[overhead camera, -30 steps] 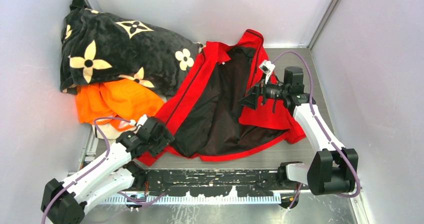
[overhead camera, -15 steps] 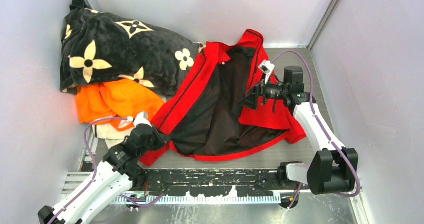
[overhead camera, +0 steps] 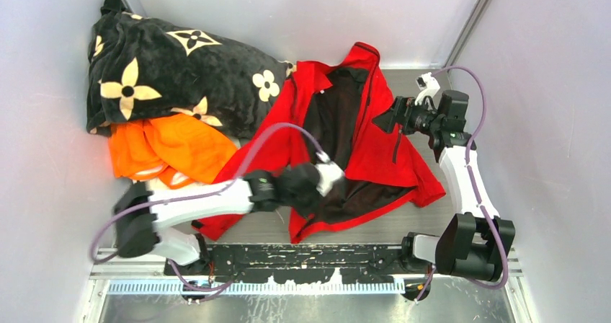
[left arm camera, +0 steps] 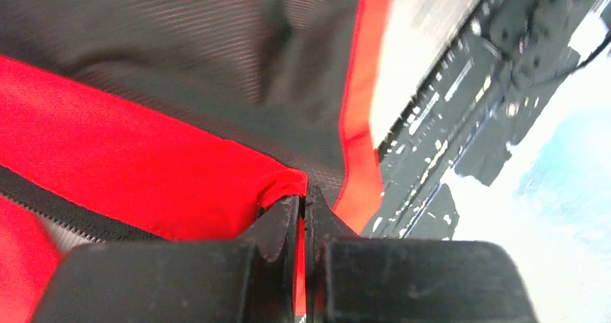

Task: Zip up the jacket
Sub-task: Flatten out the jacket at the center of the board.

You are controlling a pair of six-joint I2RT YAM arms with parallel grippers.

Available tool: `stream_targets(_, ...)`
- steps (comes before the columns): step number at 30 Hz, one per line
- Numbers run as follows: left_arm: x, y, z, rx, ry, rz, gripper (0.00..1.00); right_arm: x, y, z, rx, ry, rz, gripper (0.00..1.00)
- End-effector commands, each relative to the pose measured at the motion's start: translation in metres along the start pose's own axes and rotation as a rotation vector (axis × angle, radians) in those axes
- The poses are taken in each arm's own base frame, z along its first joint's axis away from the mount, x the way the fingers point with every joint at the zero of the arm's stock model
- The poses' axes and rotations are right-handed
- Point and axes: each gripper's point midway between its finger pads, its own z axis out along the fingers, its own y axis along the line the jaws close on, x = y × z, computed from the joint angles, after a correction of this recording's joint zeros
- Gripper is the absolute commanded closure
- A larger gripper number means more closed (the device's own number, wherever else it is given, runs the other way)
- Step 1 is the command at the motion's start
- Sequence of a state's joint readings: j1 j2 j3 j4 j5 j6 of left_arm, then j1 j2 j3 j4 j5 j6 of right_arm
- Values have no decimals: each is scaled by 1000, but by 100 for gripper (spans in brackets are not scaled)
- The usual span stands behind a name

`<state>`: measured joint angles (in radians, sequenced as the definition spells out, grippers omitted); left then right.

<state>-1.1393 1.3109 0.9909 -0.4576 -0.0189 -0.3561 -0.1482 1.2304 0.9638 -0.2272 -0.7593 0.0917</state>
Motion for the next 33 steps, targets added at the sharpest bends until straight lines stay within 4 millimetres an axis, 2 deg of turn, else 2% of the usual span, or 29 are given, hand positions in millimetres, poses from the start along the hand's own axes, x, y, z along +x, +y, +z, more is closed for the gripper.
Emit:
stream_targets(1, 60, -55, 32, 122, 321, 380, 95, -27, -7, -8, 39, -86, 9, 0)
stream_targets(3, 85, -60, 40, 78, 430, 448, 88, -25, -10, -7, 40, -81, 22, 0)
stream_targets(5, 92, -48, 43, -37, 455, 482, 87, -25, -11, -6, 36, -75, 28, 0)
stream_targets(8, 78, -39, 36, -121, 372, 460, 90, -21, -11, -3, 21, -57, 44, 0)
stream_targets(10, 62, -45, 25, -88, 283, 446, 89, -19, -10, -2, 8, -45, 55, 0)
stream_targets(12, 53, -55, 15, -18, 220, 443, 78, -17, -8, -1, -11, -33, 66, 0)
stream_targets(15, 57, -69, 6, 83, 213, 431, 58, -15, -4, 1, -42, -21, 72, 0)
stream_targets(19, 50, -78, -6, 119, 175, 372, 51, -15, -1, -1, -56, -23, 55, 0)
stream_targets(21, 36, -79, -18, 126, 96, 343, 44, -15, 0, -2, -60, -23, 45, 0)
stream_targets(24, 3, -69, -41, 101, -92, 263, 21, -15, 1, -2, -66, -22, 27, 0)
stream_targets(26, -19, -62, -55, 132, -220, 179, 13, -14, 3, -3, -72, -20, 11, 0)
stream_targets(29, -50, -40, -70, 176, -395, -5, 6, -15, 3, -7, -60, -24, -31, 0)
stream_targets(33, -83, -9, -80, 218, -522, -186, 3, -16, 1, -12, -31, -31, -88, 0)
